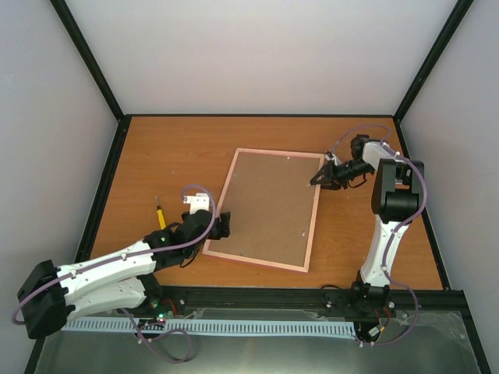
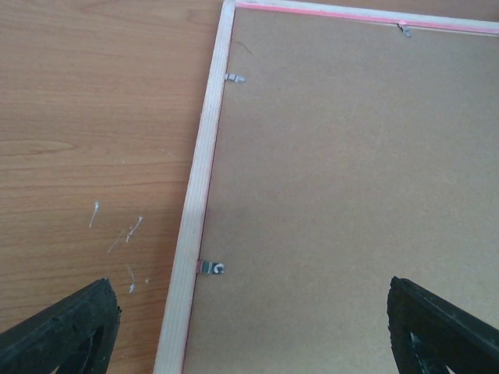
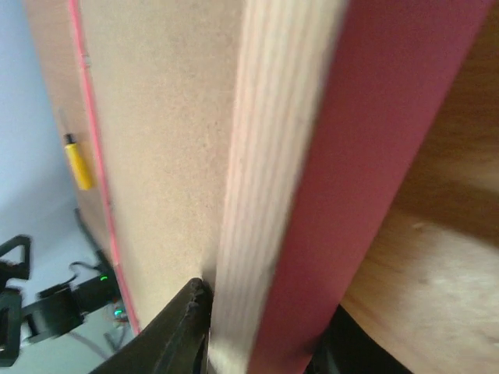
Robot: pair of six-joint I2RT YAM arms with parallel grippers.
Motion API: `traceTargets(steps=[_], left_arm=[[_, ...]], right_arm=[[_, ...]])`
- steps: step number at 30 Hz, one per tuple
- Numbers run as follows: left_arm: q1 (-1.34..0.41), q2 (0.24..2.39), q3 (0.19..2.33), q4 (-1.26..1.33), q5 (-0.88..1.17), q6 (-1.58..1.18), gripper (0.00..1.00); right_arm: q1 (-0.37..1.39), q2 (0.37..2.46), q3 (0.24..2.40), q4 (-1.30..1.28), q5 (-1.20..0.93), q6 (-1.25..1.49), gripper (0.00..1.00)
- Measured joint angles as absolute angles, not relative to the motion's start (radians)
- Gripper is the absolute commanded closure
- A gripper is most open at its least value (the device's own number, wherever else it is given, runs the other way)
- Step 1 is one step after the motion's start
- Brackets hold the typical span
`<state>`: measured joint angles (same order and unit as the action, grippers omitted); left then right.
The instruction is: Take the photo out of the frame
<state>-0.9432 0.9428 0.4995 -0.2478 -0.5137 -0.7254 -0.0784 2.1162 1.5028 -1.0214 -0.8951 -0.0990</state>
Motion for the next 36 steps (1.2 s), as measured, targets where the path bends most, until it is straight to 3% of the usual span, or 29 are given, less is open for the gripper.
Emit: traceTargets(steps=[7, 15, 24, 31, 36], left_arm=[[-0.942, 0.978, 0.496, -0.239, -0.498, -0.750, 0.04], [-0.831, 1.020, 0.496, -0.226, -0.406, -0.751, 0.03], [-0.620, 1.159, 0.497, -0.196, -0.197, -0.749, 0.03], [-0.579, 1.301, 0.528, -0.161, -0.065, -0.715, 0.24], [-0.582, 1.367, 0.545, -0.147, 0.007, -0.709, 0.32]], right_arm=[[-0.093, 2.121, 1.512, -0.911, -0.676, -0.178, 0.51], [-0.125, 2.071, 1.464, -0.856, -0.604, -0.210, 0.48], [-0.129, 1.657, 1.285, -0.851, -0.693, -0.304, 0.47], [-0.128, 1.423, 1.093, -0.787, -0.833, -0.336, 0.46], [-0.128, 1.406, 1.030, -0.756, -0.854, -0.355, 0.47]])
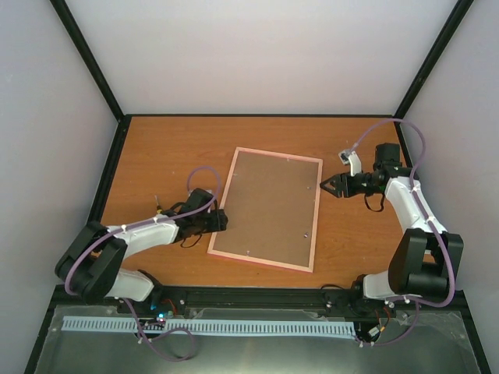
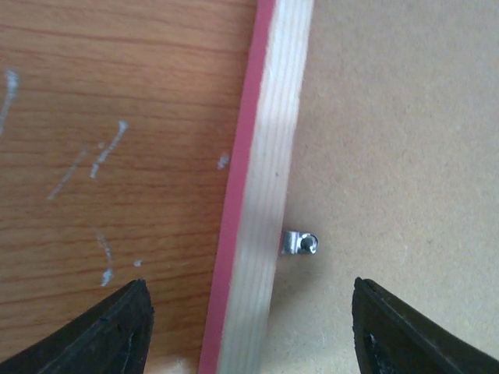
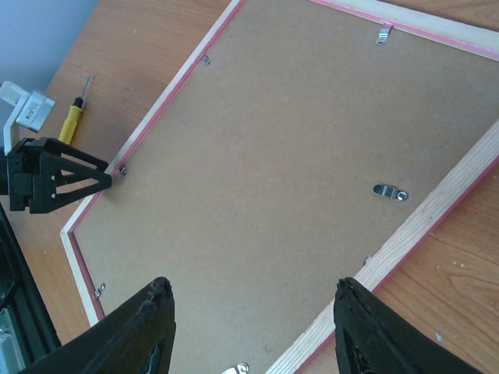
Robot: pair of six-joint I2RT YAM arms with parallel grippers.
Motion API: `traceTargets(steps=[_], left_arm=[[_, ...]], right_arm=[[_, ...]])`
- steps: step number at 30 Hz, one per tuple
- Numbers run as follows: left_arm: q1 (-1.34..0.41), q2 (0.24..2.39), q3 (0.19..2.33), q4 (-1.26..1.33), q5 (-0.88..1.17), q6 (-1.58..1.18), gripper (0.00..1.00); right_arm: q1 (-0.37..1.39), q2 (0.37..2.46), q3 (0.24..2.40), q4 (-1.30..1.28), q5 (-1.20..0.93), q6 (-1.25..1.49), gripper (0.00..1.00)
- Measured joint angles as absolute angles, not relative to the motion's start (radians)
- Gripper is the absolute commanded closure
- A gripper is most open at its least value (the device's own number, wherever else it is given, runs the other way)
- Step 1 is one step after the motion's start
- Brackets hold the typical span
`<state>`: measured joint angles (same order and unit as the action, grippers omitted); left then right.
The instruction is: Take the photo out of the frame
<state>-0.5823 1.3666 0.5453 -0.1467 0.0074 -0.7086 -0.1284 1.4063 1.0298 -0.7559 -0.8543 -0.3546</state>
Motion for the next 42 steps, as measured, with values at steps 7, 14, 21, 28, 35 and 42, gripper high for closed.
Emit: traceTargets(steps=[7, 14, 21, 28, 35, 42], left_arm=[[-0.666, 1.406, 0.566, -0.144, 0.053, -0.707, 0.35], [-0.698, 1.387, 0.607, -0.189, 0.032, -0.708, 0.27], [-0.600, 1.218, 0.653, -0.343, -0.160, -0.744, 0.16], [-0.327, 1.215, 0.672, -0.465, -0.216, -0.759, 0.24], [-0.165, 1.378, 0.794, -0.594, -0.205, -0.691, 0.40], [-0.023, 1.508, 0.899, -0.649, -0.172, -0.562, 0.55]], right_arm=[[-0.128, 1.400, 1.014, -0.732, -0.869, -0.371, 0.47], [-0.128, 1.400, 1.014, -0.728, -0.876, -0.382, 0.46], [-0.128, 1.398, 1.014, -0.729, -0.886, -0.389, 0.46], [-0.128, 1.376, 1.014, -0.733, -0.901, -0.401, 0.45], [-0.128, 1.366, 1.019, -0.762, -0.934, -0.416, 0.45], [-0.128, 1.360, 1.029, -0.797, -0.975, -0.455, 0.45]])
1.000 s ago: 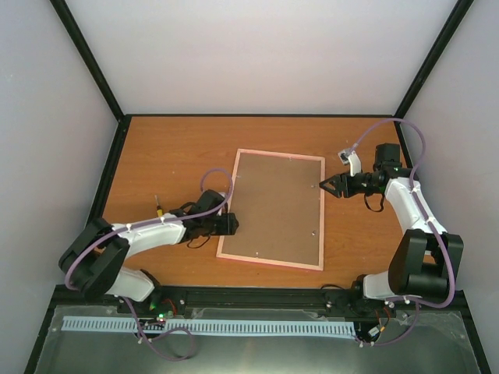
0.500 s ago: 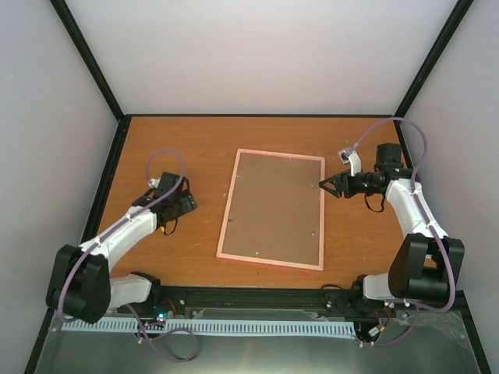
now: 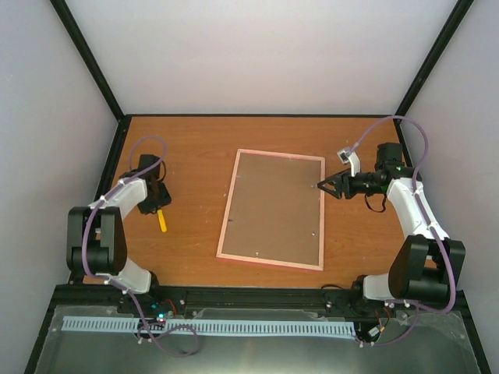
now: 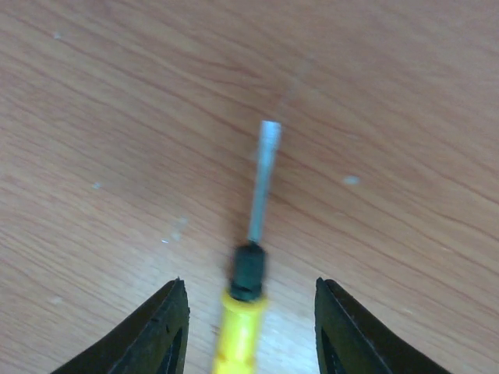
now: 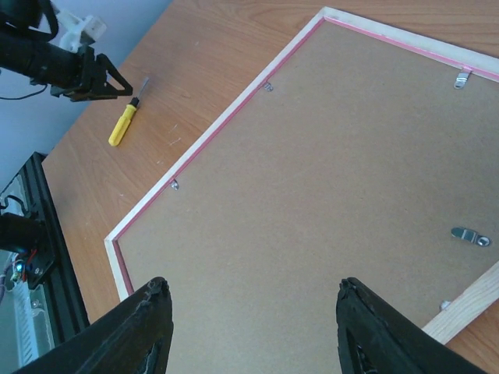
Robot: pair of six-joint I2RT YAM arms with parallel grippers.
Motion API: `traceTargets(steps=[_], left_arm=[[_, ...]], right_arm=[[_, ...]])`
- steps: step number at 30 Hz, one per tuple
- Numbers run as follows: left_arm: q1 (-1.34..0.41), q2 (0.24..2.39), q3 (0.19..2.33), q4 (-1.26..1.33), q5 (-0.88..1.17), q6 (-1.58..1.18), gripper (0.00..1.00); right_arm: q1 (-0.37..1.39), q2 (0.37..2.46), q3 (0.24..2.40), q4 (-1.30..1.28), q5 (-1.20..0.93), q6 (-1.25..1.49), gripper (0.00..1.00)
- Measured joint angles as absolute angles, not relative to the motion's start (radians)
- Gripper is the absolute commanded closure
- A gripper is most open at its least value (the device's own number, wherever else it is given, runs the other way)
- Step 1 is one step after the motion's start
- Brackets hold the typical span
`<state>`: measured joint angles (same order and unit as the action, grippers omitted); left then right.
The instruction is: Take the photo out of the frame
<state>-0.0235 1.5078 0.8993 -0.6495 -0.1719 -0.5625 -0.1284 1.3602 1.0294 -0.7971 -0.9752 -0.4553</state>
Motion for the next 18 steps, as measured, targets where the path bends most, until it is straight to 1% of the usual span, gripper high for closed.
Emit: traceTargets(steps=[4, 11, 18], left_arm=[[0.038, 1.560, 0.909, -0.662, -0.151, -0.491, 0.53], [0.054, 1.613, 0.929, -0.667, -0.070, -0.453, 0.60], [0.055, 1.639, 0.927, -0.665, -0.068, -0.455, 0.62]], right_arm=[[-0.128, 1.383, 1.048, -0.816, -0.992, -0.472, 0.45], [-0.128, 1.385, 1.048, -0.838, -1.015, -0.482, 0.44], [-0.128, 1.385, 1.048, -0.846, -1.031, -0.490, 0.44]])
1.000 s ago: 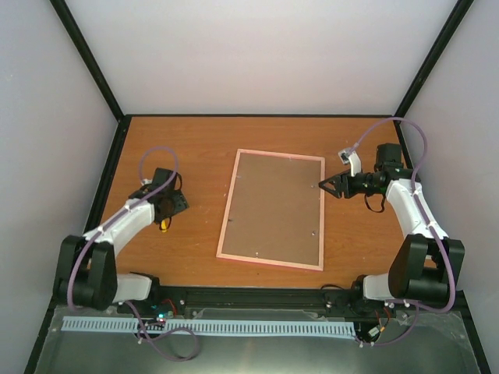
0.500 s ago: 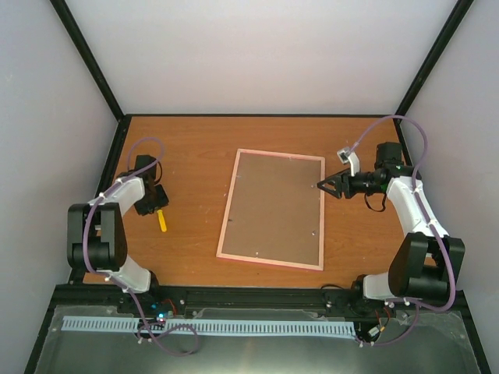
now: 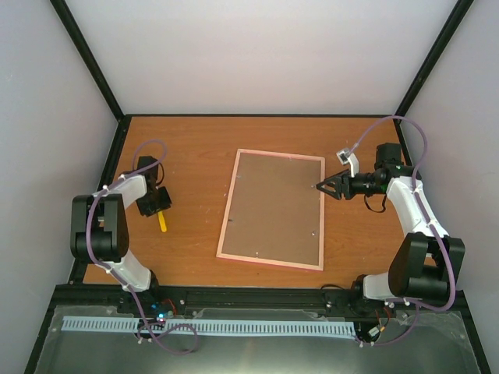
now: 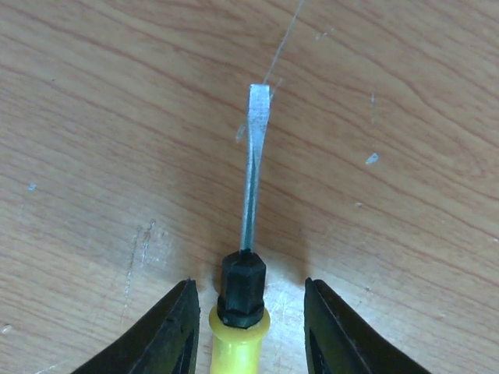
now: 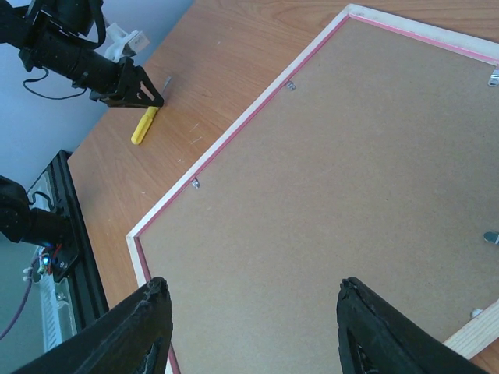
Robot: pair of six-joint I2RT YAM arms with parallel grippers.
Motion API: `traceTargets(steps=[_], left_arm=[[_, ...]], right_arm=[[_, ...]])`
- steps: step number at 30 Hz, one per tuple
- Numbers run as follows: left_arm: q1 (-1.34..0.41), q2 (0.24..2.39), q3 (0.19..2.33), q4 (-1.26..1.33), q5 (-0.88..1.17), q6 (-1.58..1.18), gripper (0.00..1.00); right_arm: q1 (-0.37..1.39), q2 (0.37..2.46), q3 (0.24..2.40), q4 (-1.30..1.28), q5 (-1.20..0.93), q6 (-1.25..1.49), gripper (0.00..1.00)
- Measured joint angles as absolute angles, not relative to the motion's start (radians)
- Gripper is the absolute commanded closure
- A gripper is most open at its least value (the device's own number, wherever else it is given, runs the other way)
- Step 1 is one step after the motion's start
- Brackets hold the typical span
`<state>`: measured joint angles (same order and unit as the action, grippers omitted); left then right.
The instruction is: Take the photo out of the frame
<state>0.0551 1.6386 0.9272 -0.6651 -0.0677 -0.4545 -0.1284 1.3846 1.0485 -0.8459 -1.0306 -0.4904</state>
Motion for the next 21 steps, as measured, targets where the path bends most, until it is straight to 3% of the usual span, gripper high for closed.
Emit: traceTargets(steps=[5, 11, 16, 21], left_arm=[[0.055, 1.639, 0.912, -0.665, -0.072, -0.458, 0.66], [0.055, 1.638, 0.898, -0.659, -0.068, -0.461, 0.79], [0.055, 1.633, 0.892, -0.640, -0.047, -0.455, 0.98], [0.034, 1.591, 0.887, -0.627, 0.027, -0.451, 0.99]], right_arm=[[-0.128, 1.385, 1.048, -0.857, -1.033, -0.498, 0.44], [-0.128, 1.385, 1.048, -0.869, -1.034, -0.509, 0.44], [-0.128, 1.385, 1.048, -0.872, -1.034, -0.509, 0.44], [-0.128, 1.385, 1.048, -0.870, -1.032, -0.508, 0.44]])
